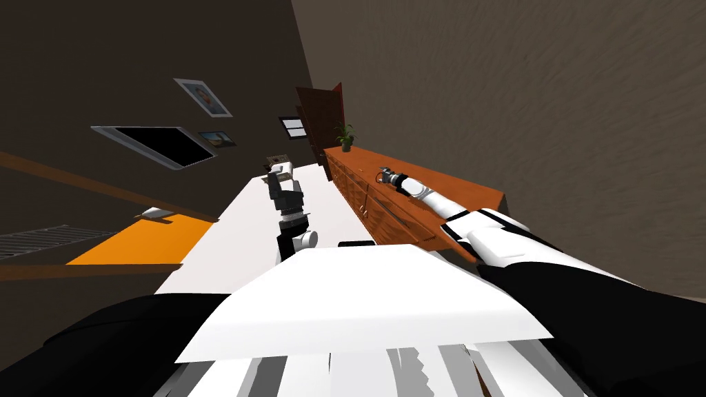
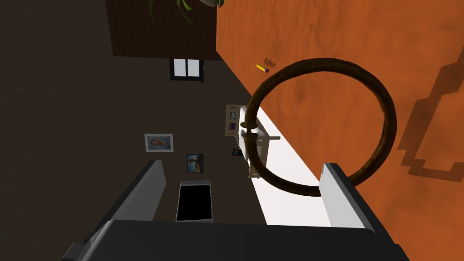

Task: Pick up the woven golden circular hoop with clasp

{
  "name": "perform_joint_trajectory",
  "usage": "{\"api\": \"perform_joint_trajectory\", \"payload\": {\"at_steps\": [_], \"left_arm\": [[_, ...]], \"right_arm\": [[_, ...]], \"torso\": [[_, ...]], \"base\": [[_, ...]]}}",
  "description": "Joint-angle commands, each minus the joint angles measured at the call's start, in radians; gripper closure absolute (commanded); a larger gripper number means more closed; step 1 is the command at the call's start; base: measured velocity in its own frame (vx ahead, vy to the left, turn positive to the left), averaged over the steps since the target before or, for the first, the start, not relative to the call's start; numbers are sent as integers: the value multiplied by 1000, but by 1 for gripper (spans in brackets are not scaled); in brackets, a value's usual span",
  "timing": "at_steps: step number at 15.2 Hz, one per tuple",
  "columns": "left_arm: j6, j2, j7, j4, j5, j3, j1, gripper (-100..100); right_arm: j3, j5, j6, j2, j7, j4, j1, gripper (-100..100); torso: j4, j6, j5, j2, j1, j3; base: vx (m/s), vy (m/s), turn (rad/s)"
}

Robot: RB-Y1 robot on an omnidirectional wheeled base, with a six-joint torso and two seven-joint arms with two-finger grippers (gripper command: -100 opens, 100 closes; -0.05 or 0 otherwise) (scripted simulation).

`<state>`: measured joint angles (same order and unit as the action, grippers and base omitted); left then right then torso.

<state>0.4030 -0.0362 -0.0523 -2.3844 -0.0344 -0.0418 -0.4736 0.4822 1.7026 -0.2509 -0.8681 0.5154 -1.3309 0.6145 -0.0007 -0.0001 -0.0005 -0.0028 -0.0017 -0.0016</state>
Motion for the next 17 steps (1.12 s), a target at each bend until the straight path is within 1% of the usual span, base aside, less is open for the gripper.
{"api": "perform_joint_trajectory", "payload": {"at_steps": [1, 9, 10, 11, 13, 15, 16, 17], "left_arm": [[0, 0, 0, 0, 0, 0, 0, 0], [0, 0, 0, 0, 0, 0, 0, 0], [0, 0, 0, 0, 0, 0, 0, 0], [0, 0, 0, 0, 0, 0, 0, 0], [0, 0, 0, 0, 0, 0, 0, 0], [0, 0, 0, 0, 0, 0, 0, 0], [0, 0, 0, 0, 0, 0, 0, 0], [0, 0, 0, 0, 0, 0, 0, 0]], "right_arm": [[25, 5, 19, -14, -29, 0, 10, -100], [179, 25, 123, -99, -172, 2, 70, -100], [154, 26, 104, -87, -151, -1, 60, -100], [159, 26, 110, -90, -158, 0, 62, 100], [161, 26, 109, -89, -158, 1, 59, 100], [159, 27, 110, -90, -157, 0, 62, 100], [121, 18, 84, -67, -118, 1, 48, 100], [121, 18, 84, -67, -118, 1, 48, 100]], "torso": [[0, 0, 0, 0, 0, 0], [0, 0, 1, 0, 3, 0], [0, 0, 1, 0, 2, 0], [0, 0, 1, 1, 2, 0], [2, 0, 1, 2, 2, 2], [0, 0, 0, 2, 2, 1], [0, 0, 0, 2, 1, 1], [0, 1, 0, 2, 1, 1]], "base": [[16, 5, 38], [19, 13, 38], [13, 5, 16], [0, 0, 0], [0, 0, 0], [3, -1, 3], [-11, -4, -49], [-20, -8, -52]]}}
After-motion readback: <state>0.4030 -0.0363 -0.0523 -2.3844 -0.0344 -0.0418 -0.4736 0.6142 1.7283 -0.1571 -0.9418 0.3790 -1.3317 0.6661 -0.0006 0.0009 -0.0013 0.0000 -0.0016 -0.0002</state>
